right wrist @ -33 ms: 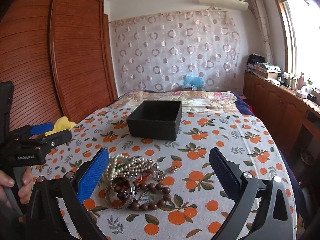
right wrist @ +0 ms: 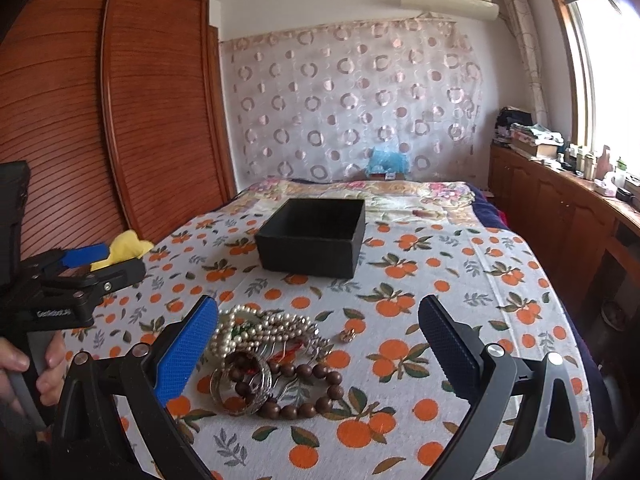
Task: Organize jewelry
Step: 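Reach right tool to silver bangle while left tool reaches toward brown bead bracelet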
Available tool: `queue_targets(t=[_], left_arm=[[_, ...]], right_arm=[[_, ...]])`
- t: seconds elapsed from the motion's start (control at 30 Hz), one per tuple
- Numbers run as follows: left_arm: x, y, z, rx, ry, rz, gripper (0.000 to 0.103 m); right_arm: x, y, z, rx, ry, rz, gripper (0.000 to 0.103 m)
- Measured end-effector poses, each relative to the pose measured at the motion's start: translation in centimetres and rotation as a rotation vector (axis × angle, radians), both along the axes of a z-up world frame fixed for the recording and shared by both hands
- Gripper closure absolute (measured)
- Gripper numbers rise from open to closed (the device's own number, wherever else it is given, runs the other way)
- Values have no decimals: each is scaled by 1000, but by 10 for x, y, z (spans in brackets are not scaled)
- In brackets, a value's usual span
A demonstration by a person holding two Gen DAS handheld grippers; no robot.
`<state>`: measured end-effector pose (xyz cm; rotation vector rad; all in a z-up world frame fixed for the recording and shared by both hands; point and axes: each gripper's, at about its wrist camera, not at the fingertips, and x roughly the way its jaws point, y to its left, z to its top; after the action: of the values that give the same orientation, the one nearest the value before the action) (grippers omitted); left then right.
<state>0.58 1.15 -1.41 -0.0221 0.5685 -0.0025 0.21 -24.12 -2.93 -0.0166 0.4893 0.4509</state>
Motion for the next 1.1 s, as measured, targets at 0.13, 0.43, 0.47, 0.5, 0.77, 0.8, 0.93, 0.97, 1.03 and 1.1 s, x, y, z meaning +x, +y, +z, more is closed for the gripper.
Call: queue_targets(t=[0.13,0.43,0.47,0.5,0.77,0.8,0.93,0.97,1.03,1.1], left_arm=[[2,3,-5,-4,26,-1,8],[7,9,-24,-1,80,-2,8],[7,9,-25,0,84,-2,8],[8,10,-26,1,89,-1,8],[9,12,-34,-8,104,1,8],[9,12,-35,-7,104,-1,8],[9,11,-36,-7,108,-3,8],[9,11,-37,-8,109,-3,8],[10,11,-38,-8,113,-4,8],[10,10,-39,-9,119,-5,8]], right_arm=[[2,6,-11,-18,49,55,17],[12,30,-42,-72,184,178,55],[13,33,-46,-78,202,190,59],[13,36,-49,-87,217,199,60],[14,47,-65,-139,275,216,74],[15,48,-67,-139,282,217,77],[16,48,-64,-138,278,229,92],[15,47,-63,-134,275,232,94],[14,45,-60,-133,263,228,97],[13,41,-54,-122,245,221,97]])
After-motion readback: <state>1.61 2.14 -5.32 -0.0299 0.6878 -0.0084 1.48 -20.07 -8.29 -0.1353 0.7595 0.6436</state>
